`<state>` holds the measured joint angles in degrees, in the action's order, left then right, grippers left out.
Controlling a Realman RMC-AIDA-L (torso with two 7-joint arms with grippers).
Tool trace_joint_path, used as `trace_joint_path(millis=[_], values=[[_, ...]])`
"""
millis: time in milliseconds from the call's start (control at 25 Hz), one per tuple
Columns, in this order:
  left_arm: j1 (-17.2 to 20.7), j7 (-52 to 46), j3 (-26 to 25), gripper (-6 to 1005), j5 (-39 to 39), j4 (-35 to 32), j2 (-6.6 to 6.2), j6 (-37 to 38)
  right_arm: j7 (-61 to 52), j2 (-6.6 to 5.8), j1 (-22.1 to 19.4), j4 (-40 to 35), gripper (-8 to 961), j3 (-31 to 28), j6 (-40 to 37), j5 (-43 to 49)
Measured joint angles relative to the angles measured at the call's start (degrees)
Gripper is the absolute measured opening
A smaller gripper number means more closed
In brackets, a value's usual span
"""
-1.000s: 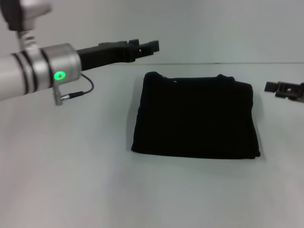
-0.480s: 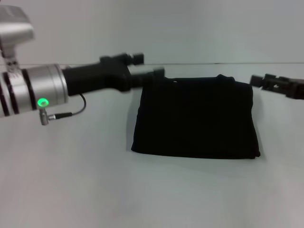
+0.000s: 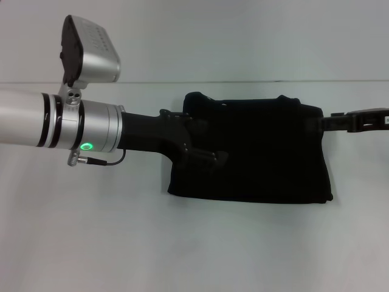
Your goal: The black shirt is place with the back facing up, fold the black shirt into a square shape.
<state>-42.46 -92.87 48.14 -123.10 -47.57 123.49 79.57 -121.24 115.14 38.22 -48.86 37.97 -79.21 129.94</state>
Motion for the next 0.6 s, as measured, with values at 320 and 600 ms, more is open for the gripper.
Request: trace_joint_path(millis=[320,600], values=[[0.4,0.0,0.0,887,-0.1,0.2,0.0,-1.1,1.5,0.55,0.5,-0.2,948,1.1,-0.6,0.5],[1.5,-0.8,-0.9,887,-0.2,0.4,0.0,-2.2,8.0,1.08,-1.1,-0.8,948,0.6,-3.0,-1.6]])
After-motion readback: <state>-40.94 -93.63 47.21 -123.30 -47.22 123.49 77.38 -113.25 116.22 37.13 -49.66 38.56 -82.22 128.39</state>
